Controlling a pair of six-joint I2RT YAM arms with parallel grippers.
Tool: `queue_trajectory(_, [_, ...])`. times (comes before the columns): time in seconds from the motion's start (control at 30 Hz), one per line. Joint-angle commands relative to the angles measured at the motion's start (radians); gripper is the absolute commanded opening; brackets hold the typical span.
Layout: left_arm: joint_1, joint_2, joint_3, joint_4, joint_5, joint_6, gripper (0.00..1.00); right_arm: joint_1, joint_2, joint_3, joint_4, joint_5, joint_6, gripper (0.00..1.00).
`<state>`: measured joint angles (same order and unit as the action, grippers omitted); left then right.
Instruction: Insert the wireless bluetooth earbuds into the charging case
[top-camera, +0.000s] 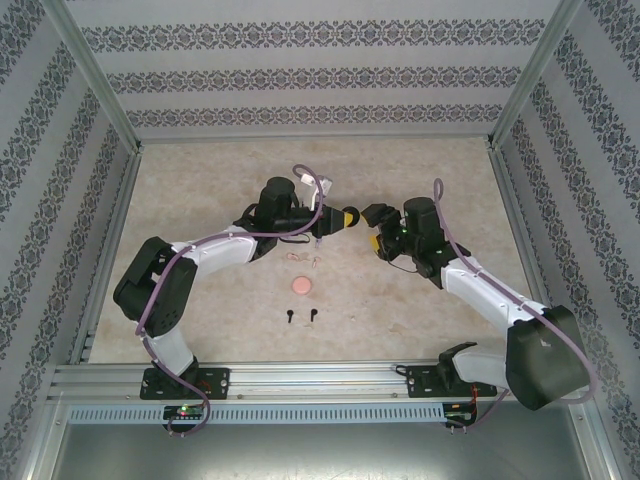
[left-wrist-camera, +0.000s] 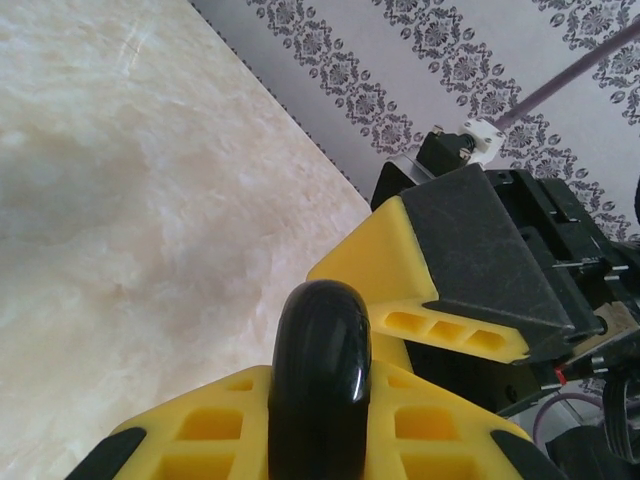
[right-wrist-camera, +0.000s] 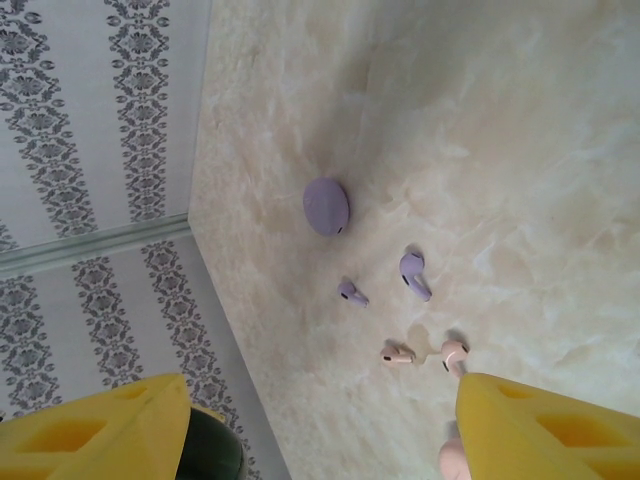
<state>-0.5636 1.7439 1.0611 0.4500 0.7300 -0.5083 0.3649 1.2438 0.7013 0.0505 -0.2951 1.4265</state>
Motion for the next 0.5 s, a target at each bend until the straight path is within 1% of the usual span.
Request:
queue_trajectory(0.0, [-0.021,0.014,0.036,-0.028,0.042,0.036,0.00,0.021,-0.017,0.045,0.026,0.047,0.035,0.71])
queue_trajectory(0.1, [-0.026,0.014,0.042,-0.032,0.053,0.037,0.00,0.022,-0.016,0.058,0.030,0.037,0.025,0.70])
queue_trajectory(0.2, [-0.025,0.013,0.049,-0.043,0.065,0.036,0.00,0.009,-0.033,0.060,0.024,0.018,-0.039,0.70])
queue_trajectory(0.27, [-0.026,0.007,0.061,-0.076,0.090,0.051,0.00,-0.026,-0.058,0.065,0.013,-0.037,-0.150,0.69])
queue_trajectory(0.37, [-0.023,-0.013,0.079,-0.165,0.129,0.098,0.00,-0.135,-0.086,0.069,0.026,-0.213,-0.375,0.69])
queue_trajectory(0.47, [-0.013,-0.031,0.092,-0.250,0.165,0.138,0.00,-0.213,-0.131,0.057,0.034,-0.313,-0.566,0.68])
